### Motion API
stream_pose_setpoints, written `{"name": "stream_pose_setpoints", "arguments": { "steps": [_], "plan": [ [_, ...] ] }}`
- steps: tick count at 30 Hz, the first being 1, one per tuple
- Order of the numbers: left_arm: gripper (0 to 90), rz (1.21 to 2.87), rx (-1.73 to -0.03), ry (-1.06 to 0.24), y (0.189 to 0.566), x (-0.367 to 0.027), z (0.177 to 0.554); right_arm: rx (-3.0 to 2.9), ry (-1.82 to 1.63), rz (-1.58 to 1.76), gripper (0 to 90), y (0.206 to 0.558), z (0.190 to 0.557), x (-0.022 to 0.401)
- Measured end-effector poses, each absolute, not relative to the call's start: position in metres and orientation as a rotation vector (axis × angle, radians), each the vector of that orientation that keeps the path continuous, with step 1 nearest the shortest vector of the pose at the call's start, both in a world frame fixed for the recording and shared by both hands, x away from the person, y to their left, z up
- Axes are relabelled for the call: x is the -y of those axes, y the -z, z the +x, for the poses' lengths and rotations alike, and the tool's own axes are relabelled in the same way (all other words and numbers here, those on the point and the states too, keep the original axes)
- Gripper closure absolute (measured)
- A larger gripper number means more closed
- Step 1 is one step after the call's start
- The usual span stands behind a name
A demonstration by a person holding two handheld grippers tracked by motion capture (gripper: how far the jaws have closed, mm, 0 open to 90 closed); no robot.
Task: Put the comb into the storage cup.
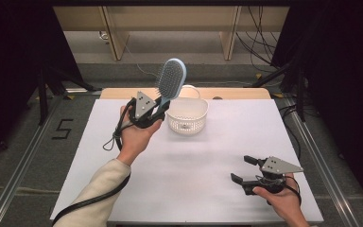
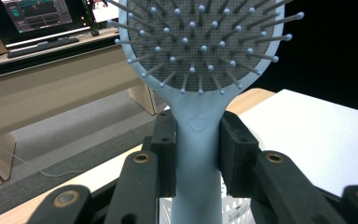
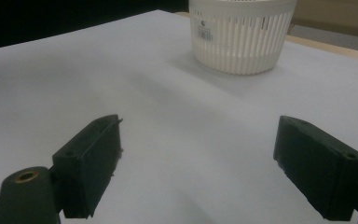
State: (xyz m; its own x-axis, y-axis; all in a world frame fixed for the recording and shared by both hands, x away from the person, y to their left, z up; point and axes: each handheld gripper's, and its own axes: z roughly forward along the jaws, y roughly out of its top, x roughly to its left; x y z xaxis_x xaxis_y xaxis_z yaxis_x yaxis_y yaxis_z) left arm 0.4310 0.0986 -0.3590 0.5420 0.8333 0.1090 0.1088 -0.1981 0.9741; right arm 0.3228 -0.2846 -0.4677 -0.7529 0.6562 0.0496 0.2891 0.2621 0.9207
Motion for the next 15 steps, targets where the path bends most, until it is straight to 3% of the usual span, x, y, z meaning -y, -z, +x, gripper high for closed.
{"name": "stream_pose_setpoints", "arguments": {
  "steps": [15],
  "plan": [
    [70.0,1.661,-0.802,-0.792,0.3584,-0.0942,0.4336,-2.197,-1.487,0.860,15.8,0.4678,0.3229,0.2848]
  ]
}}
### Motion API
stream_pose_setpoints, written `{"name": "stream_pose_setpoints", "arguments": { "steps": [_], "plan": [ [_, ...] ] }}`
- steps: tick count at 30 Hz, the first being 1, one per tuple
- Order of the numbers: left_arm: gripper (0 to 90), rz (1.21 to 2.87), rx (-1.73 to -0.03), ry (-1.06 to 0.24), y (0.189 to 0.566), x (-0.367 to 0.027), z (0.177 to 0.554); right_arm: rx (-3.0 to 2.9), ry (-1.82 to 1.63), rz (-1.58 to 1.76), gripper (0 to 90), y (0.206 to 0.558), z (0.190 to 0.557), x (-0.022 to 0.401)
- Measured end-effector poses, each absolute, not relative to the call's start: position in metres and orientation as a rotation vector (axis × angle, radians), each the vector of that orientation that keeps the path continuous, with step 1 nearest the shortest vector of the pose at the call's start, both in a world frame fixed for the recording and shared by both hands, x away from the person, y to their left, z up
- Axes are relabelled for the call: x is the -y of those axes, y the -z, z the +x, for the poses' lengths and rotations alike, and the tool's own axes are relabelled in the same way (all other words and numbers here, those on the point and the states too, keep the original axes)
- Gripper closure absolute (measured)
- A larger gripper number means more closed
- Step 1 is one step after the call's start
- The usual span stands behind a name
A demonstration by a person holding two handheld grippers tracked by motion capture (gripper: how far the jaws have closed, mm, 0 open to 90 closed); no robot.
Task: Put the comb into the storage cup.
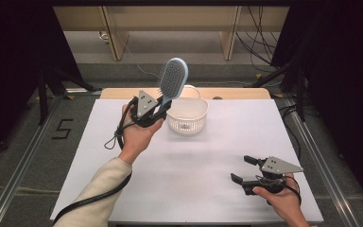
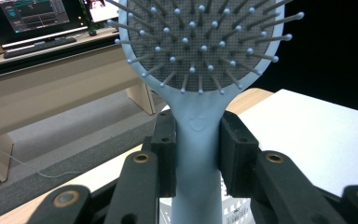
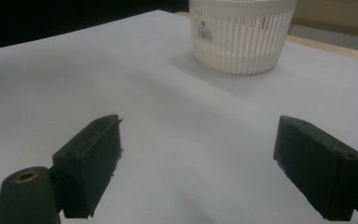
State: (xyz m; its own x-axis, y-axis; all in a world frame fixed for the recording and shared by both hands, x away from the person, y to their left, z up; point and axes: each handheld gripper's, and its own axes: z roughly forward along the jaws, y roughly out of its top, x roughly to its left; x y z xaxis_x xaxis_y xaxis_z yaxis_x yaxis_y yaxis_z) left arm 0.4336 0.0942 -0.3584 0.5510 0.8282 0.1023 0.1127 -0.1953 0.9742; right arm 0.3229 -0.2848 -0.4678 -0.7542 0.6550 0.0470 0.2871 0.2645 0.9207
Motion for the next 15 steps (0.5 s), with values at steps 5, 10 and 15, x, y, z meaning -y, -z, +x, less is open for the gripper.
{"name": "stream_pose_setpoints", "arguments": {
  "steps": [5,10,15],
  "plan": [
    [70.0,1.663,-0.797,-0.793,0.3583,-0.0927,0.4339,-2.198,-1.488,0.860,15.8,0.4678,0.3229,0.2847],
    [70.0,1.664,-0.798,-0.792,0.3583,-0.0919,0.4350,-2.197,-1.488,0.860,15.8,0.4678,0.3229,0.2847],
    [70.0,1.666,-0.799,-0.790,0.3575,-0.0914,0.4365,-2.198,-1.488,0.860,15.7,0.4678,0.3229,0.2846]
  ]
}}
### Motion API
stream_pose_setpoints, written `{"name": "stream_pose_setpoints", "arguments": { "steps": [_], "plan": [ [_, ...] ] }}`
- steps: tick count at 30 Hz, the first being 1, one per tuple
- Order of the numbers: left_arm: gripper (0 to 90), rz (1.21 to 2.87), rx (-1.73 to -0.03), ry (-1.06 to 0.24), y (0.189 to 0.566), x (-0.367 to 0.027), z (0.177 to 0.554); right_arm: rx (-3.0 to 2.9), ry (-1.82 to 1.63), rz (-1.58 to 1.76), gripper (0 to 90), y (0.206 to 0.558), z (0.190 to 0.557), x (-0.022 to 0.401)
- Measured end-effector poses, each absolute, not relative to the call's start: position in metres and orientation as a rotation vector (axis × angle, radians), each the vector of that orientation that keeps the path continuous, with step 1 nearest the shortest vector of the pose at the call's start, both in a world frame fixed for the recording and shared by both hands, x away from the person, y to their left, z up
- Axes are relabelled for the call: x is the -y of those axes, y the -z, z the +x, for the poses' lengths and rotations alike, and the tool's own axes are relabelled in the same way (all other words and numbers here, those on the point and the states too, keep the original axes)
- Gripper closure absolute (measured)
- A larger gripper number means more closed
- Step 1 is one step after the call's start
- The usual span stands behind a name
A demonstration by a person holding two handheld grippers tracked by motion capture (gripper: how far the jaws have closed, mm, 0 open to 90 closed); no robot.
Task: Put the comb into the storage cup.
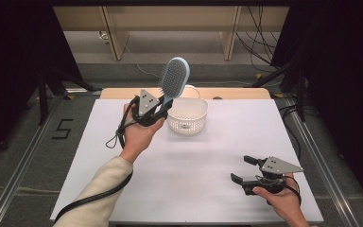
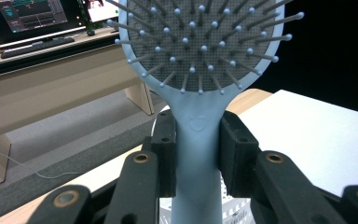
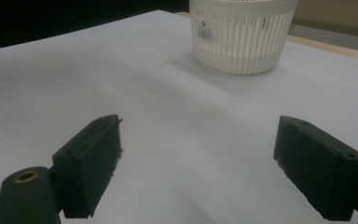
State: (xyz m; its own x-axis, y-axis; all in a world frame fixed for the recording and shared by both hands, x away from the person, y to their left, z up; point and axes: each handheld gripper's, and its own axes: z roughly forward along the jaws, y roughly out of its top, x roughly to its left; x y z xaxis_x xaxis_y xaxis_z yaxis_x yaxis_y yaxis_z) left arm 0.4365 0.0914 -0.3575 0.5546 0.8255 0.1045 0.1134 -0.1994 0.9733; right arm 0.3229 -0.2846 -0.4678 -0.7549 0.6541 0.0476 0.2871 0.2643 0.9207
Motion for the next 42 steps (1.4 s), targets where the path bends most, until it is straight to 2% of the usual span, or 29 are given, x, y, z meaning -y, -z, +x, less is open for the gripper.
{"name": "stream_pose_setpoints", "arguments": {
  "steps": [42],
  "plan": [
    [70.0,1.666,-0.793,-0.782,0.3544,-0.0816,0.4436,-2.190,-1.494,0.861,15.8,0.4677,0.3229,0.2847]
  ]
}}
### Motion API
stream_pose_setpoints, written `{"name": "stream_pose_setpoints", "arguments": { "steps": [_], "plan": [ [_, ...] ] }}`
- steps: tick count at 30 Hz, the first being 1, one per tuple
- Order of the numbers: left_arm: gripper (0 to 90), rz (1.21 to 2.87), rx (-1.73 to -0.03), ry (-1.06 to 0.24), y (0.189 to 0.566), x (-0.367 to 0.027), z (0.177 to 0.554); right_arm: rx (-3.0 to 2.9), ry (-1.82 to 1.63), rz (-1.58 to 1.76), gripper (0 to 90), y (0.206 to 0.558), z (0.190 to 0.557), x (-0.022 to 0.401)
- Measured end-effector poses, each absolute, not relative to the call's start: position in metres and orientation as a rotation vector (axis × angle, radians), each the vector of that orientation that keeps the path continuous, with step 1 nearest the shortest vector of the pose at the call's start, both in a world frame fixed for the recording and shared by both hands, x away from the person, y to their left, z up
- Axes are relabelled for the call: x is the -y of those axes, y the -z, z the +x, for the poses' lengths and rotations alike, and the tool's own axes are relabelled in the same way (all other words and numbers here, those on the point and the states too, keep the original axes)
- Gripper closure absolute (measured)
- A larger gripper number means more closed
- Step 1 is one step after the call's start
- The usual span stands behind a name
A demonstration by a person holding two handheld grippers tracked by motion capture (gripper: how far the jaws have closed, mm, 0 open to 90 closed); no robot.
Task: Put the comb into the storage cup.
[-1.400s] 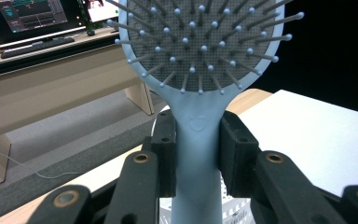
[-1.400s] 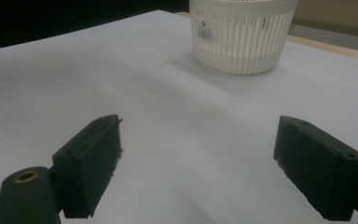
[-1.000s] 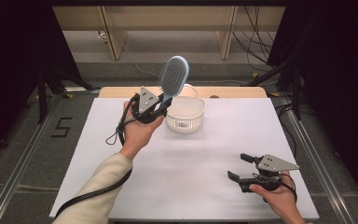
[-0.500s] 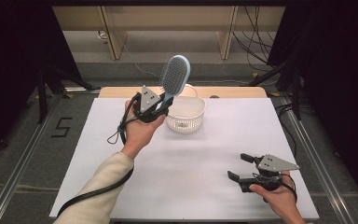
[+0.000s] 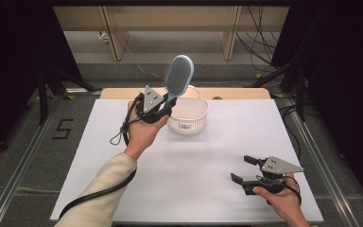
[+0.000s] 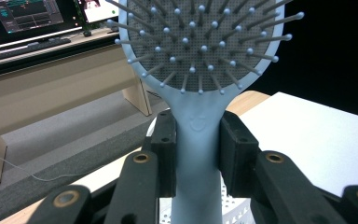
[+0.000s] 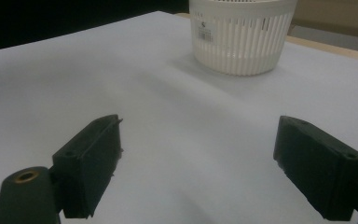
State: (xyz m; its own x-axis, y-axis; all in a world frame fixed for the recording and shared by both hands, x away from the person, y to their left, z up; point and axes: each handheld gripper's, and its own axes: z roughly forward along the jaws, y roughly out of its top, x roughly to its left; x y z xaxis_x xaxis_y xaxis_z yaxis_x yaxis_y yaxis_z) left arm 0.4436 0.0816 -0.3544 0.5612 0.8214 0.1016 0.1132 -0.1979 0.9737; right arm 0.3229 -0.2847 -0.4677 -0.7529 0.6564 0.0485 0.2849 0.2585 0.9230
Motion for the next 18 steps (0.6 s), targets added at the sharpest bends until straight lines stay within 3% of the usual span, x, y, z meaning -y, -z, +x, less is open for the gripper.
{"name": "stream_pose_setpoints", "arguments": {
  "steps": [18],
  "plan": [
    [70.0,1.662,-0.791,-0.788,0.3526,-0.0802,0.4504,-2.191,-1.492,0.858,15.8,0.4678,0.3230,0.2849]
  ]
}}
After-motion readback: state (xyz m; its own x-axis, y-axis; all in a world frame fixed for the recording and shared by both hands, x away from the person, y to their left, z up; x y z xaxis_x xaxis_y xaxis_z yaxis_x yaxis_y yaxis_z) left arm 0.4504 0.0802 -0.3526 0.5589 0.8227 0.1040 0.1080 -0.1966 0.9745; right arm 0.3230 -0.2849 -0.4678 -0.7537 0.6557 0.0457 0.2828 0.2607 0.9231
